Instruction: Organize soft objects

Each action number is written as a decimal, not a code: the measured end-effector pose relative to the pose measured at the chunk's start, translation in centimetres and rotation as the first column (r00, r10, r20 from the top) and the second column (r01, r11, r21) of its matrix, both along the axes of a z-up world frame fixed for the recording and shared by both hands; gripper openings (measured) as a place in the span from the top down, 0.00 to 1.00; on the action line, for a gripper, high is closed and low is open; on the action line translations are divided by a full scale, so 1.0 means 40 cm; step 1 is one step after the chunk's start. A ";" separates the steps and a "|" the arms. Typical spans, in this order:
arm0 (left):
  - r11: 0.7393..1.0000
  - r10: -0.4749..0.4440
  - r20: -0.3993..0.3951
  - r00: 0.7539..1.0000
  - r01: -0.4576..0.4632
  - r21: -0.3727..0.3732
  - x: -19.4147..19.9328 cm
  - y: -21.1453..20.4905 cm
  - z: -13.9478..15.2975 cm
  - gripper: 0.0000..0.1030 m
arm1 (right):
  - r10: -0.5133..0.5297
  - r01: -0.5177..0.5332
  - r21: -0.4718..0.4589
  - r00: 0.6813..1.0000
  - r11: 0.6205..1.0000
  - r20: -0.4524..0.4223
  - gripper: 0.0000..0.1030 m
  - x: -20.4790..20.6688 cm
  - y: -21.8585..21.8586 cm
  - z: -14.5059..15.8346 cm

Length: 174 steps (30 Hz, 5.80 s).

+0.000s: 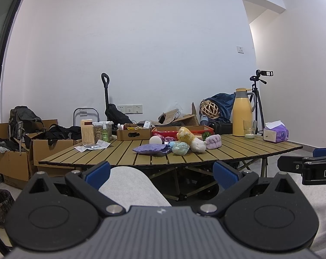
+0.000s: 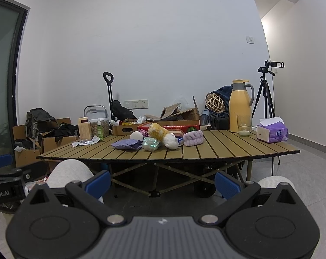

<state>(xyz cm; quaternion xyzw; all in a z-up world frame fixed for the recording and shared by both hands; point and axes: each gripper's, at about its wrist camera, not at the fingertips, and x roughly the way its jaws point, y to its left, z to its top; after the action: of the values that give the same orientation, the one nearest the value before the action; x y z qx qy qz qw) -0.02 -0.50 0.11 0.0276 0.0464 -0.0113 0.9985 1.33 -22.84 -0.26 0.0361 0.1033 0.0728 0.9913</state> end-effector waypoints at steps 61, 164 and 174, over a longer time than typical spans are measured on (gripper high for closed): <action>0.905 -0.348 -0.277 0.896 0.243 -0.350 1.333 -0.037 -0.084 0.58 | 0.355 -0.277 0.291 0.897 0.916 -0.263 0.56 1.315 -0.061 -0.157; 0.987 -0.141 -0.300 0.943 0.111 -0.113 0.953 0.046 -0.029 0.06 | 0.224 -0.221 0.038 0.943 0.974 -0.246 0.20 0.869 -0.027 -0.033; 0.972 -0.232 -0.354 0.906 0.201 -0.123 1.230 -0.054 -0.059 0.31 | 0.223 -0.206 0.089 0.926 0.975 -0.305 0.45 1.176 -0.021 -0.060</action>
<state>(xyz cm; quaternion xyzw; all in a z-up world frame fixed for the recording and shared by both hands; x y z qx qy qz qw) 49.19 -2.66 -2.25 -0.0120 0.2275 -0.1288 0.9652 48.35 -23.67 -2.67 0.0632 0.2606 0.1769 0.9470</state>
